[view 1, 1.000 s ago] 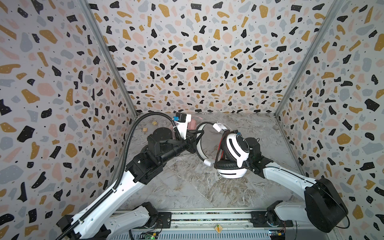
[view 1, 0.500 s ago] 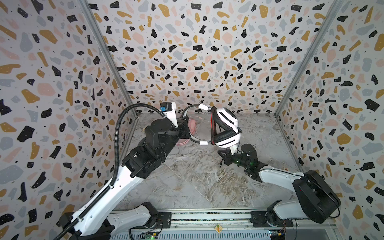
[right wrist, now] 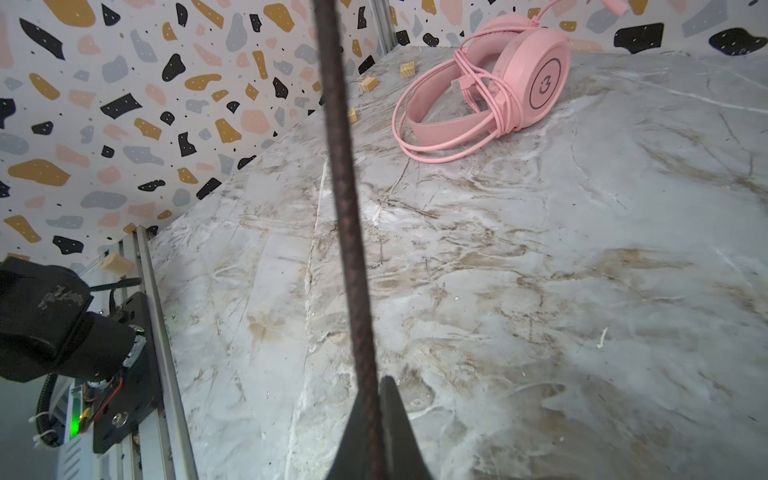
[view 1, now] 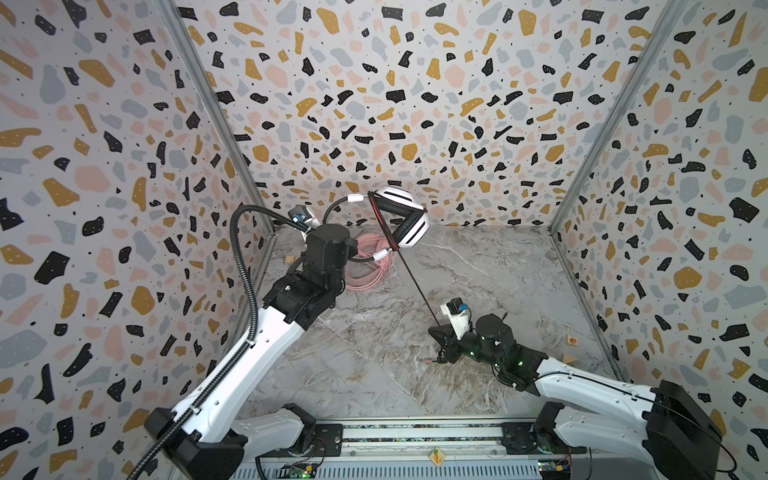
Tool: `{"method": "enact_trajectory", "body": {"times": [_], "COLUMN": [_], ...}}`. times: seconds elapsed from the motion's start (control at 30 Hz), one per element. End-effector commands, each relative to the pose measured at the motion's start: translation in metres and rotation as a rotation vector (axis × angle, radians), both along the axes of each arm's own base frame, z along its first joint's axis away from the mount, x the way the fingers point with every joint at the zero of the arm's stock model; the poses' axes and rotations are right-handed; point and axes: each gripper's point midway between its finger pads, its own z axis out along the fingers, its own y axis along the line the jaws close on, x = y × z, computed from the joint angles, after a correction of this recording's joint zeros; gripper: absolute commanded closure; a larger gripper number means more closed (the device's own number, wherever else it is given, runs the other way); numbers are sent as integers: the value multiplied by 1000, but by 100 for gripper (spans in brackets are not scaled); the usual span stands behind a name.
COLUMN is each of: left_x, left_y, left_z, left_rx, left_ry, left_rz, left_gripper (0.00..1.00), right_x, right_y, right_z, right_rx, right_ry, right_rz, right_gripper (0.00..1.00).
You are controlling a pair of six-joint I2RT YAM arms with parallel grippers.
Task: Wrap the headphones
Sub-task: 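Raise the headphones with the left gripper while the right gripper draws the cable down, then lower the headphones with the left gripper while the right gripper brings the cable up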
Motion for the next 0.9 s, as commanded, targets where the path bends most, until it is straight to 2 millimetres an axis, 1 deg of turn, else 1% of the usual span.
{"method": "enact_trajectory", "body": {"times": [0.0,0.1,0.17,0.3,0.43,0.57,0.67,0.77,0.87], "left_x": [8,14,19,28,27,10,0,-8,-18], "left_y": [24,34,35,33,34,38,36,18,-2], "left_z": [40,26,16,-10,-38,-65,-84,-101,-114], "left_rx": [-143,-70,-22,58,121,176,246,330,387], "left_ry": [-210,-176,-138,-75,-33,-9,25,64,72], "left_rz": [180,261,284,301,298,313,304,231,147], "left_gripper": [100,100,100,100,100,100,100,100,100], "right_x": [-18,-34,-40,-49,-50,-38,-28,-18,-4], "right_y": [-14,-12,-11,-5,1,-7,-14,-19,-27], "right_z": [-24,-22,-19,-2,22,39,53,68,81], "right_rx": [-130,-168,-198,-234,-249,-316,-368,-400,-470], "right_ry": [57,51,36,7,-31,-110,-158,-214,-261], "right_rz": [-18,-5,-6,13,29,-21,-64,-106,-168], "right_gripper": [93,93,93,93,93,92,92,92,92]}}
